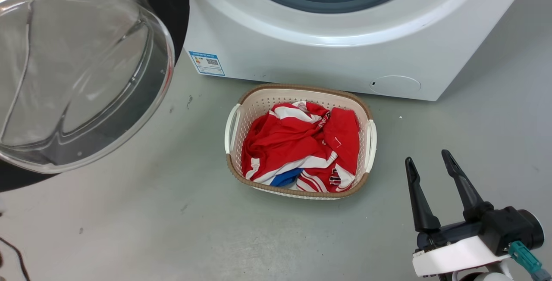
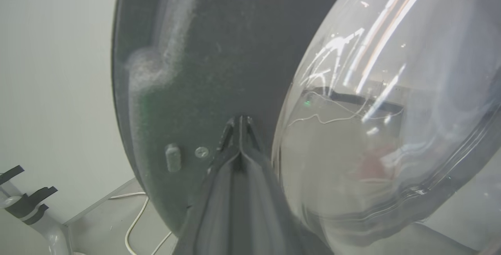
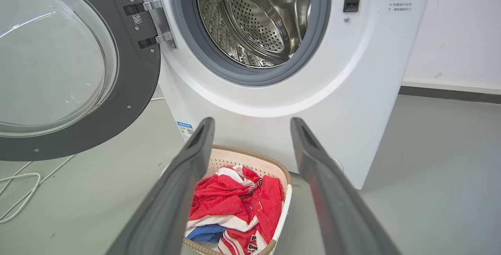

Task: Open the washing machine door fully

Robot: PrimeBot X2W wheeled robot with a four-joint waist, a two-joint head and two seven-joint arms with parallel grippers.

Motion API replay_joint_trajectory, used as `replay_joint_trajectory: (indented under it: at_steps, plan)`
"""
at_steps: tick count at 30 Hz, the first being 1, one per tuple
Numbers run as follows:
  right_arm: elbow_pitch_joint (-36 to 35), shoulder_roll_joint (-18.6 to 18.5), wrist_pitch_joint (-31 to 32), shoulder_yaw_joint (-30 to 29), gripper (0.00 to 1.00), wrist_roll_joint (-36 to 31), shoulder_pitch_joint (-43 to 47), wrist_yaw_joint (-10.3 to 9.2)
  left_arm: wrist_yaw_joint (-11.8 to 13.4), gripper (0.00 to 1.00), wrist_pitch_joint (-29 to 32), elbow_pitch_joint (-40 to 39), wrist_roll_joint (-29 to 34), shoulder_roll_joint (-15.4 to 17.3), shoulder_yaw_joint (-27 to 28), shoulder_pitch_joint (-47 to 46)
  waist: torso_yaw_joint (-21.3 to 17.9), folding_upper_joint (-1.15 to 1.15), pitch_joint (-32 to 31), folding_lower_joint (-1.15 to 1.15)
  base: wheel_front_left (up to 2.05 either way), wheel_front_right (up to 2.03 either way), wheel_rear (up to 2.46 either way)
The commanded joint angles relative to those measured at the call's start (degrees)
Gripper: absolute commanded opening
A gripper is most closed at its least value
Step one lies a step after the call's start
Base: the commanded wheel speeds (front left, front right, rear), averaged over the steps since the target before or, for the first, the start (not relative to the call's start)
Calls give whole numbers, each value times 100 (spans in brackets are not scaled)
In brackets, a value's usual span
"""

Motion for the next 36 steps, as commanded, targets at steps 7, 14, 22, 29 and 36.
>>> replay_joint_trajectory:
  at_steps: [7,14,22,29,36]
  plan:
    - [-3,14,-12,-33,100,-16,-56,-1,-277,0,15,484,190,224,212,-315,-63,0,31,-1,0,0,0]
    - [42,14,-12,3,100,63,1,-1,-520,0,15,621,428,142,302,-272,-73,0,-173,-1,0,0,0]
    - [71,15,-11,-28,100,185,178,-1,-750,0,15,588,665,11,414,47,-102,0,-653,-1,0,0,0]
    - [36,15,-11,-53,100,272,421,-1,-866,0,13,126,863,-264,426,564,-145,0,-1182,-1,0,0,0]
    - [-77,15,-11,-174,100,296,653,-1,-860,0,13,-876,1108,-896,209,1214,-192,0,-1557,-1,0,0,0]
